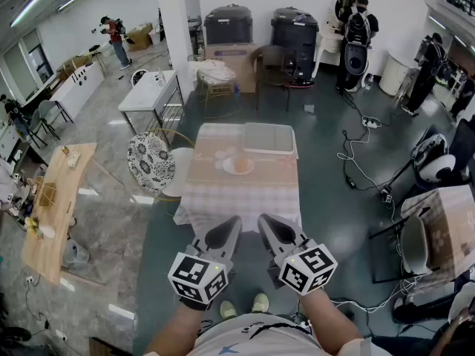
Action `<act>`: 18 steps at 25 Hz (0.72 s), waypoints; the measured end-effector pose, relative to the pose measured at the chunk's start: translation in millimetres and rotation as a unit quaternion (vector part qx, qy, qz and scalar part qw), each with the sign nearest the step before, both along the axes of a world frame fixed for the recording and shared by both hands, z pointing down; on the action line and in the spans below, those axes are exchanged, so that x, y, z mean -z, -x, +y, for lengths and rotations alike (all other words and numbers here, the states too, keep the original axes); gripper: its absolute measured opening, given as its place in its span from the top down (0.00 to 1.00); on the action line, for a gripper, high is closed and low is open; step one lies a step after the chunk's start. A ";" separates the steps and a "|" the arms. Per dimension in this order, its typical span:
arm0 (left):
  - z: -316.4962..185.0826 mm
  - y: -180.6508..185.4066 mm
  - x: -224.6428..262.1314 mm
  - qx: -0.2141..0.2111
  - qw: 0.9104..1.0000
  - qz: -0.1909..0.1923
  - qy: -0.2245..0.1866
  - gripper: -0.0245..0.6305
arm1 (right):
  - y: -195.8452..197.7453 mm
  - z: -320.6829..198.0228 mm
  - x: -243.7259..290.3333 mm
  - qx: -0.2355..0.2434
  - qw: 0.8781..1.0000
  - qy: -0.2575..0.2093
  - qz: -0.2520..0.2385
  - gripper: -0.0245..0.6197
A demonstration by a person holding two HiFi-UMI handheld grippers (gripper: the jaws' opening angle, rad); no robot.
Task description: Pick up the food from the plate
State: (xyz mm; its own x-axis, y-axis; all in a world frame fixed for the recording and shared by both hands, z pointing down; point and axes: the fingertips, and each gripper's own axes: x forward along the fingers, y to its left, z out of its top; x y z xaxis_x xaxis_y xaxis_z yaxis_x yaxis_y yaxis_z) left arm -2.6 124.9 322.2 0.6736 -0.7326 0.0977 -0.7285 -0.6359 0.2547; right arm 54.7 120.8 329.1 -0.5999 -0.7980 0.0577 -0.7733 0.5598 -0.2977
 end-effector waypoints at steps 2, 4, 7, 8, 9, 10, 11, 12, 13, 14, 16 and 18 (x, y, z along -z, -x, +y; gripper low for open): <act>0.2 0.8 0.6 0.000 1.000 -0.001 0.000 0.95 | 1.0 0.3 -0.1 0.000 1.000 0.001 0.001 0.94; 0.7 -0.7 0.7 0.000 1.000 -0.001 0.000 0.95 | -0.3 0.6 0.1 0.000 1.000 0.001 0.002 0.94; 1.6 -5.4 -0.6 0.000 1.000 -0.001 0.000 0.95 | -5.1 0.9 0.4 -0.001 1.000 0.002 -0.004 0.94; 2.1 -6.4 -1.1 0.000 1.000 -0.002 0.001 0.95 | -6.1 1.0 0.8 -0.001 1.000 0.002 -0.008 0.94; 2.5 -7.1 -1.6 -0.001 1.000 -0.002 0.001 0.95 | -6.9 1.0 1.4 -0.001 1.000 0.003 -0.013 0.94; 2.8 -7.7 -2.3 0.000 1.000 -0.003 0.001 0.95 | -7.5 1.1 1.7 -0.001 1.000 0.003 -0.015 0.94; 3.0 -8.2 -3.1 0.000 1.000 -0.005 0.001 0.95 | -8.2 1.1 1.7 -0.002 1.000 0.002 -0.016 0.94; 3.0 -8.7 -3.8 0.001 1.000 -0.006 0.001 0.95 | -8.7 0.9 1.6 -0.003 1.000 0.001 -0.015 0.94; 2.8 -8.9 -4.3 0.001 1.000 -0.007 0.000 0.95 | -9.1 0.7 1.5 -0.004 1.000 0.000 -0.014 0.94; 2.5 -9.0 -4.4 0.002 1.000 -0.009 -0.001 0.95 | -9.2 0.5 1.5 -0.004 1.000 -0.001 -0.014 0.94; 2.7 -9.0 -4.2 0.004 1.000 -0.010 -0.003 0.95 | -9.3 0.8 1.4 -0.005 1.000 -0.003 -0.014 0.94; 3.5 -9.0 -4.1 0.006 1.000 -0.010 -0.004 0.95 | -9.5 2.0 1.0 -0.005 1.000 -0.004 -0.014 0.94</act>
State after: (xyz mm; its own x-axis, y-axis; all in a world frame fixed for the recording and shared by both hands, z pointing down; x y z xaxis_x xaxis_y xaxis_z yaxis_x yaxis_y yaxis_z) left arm 6.4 128.4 326.3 0.6627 -0.7414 0.1052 -0.7412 -0.6293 0.2338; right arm 64.2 122.8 328.1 -0.5935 -0.8041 0.0348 -0.7698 0.5545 -0.3161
